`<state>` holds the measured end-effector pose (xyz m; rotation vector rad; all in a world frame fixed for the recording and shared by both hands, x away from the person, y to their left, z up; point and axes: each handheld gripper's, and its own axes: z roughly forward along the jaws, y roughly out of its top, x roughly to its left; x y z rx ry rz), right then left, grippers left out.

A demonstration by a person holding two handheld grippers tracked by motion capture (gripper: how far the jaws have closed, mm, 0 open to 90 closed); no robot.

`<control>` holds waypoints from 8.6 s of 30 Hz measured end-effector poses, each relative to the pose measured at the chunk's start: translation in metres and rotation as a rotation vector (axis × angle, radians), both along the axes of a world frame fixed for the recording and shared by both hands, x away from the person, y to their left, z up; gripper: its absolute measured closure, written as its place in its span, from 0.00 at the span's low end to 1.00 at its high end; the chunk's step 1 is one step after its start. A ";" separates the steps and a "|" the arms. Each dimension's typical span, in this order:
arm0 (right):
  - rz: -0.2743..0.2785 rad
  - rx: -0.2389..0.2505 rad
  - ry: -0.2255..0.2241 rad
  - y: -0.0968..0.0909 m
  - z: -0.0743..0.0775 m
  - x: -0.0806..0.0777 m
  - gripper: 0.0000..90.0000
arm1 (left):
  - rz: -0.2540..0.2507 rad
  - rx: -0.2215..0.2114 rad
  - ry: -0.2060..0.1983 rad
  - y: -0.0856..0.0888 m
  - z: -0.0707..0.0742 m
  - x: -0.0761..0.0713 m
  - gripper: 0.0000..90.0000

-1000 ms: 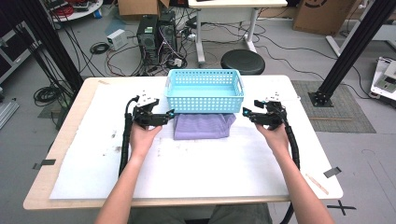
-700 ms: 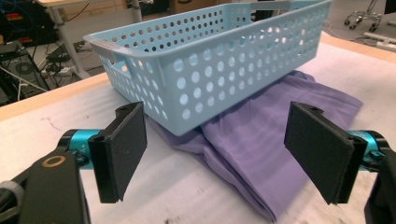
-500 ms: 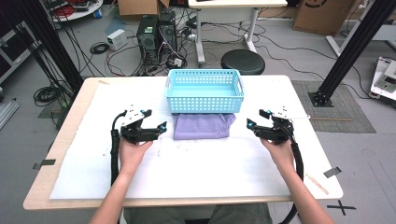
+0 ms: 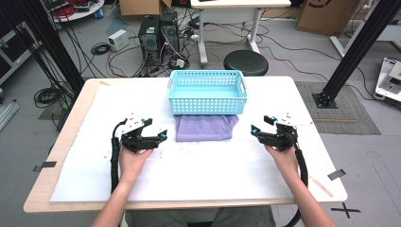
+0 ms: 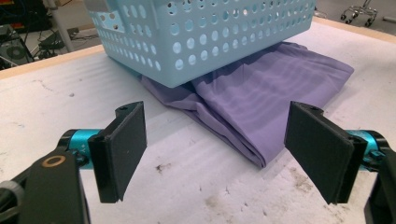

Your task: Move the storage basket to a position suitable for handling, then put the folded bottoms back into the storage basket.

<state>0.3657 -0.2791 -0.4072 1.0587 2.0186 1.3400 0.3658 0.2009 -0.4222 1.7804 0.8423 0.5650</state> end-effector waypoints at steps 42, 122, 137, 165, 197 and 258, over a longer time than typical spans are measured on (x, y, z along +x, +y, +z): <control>0.091 -0.153 0.394 0.092 -0.038 0.052 0.95 | 0.033 0.087 0.364 -0.079 -0.026 0.029 0.89; 0.211 -0.142 0.373 0.034 -0.038 -0.135 0.97 | -0.266 0.091 0.414 -0.093 -0.026 -0.119 0.90; 0.146 -0.129 0.152 0.019 -0.016 -0.137 0.61 | -0.299 0.066 0.294 -0.082 -0.006 -0.109 0.48; 0.010 0.052 0.047 0.005 0.028 -0.008 0.43 | -0.049 -0.101 0.056 -0.018 0.034 -0.006 0.33; 0.105 -0.064 0.081 0.020 0.020 0.018 0.24 | -0.052 -0.086 0.112 -0.018 0.042 0.032 0.28; 0.100 -0.199 0.197 0.024 -0.003 0.081 0.42 | -0.108 0.209 0.181 -0.060 0.009 0.074 0.43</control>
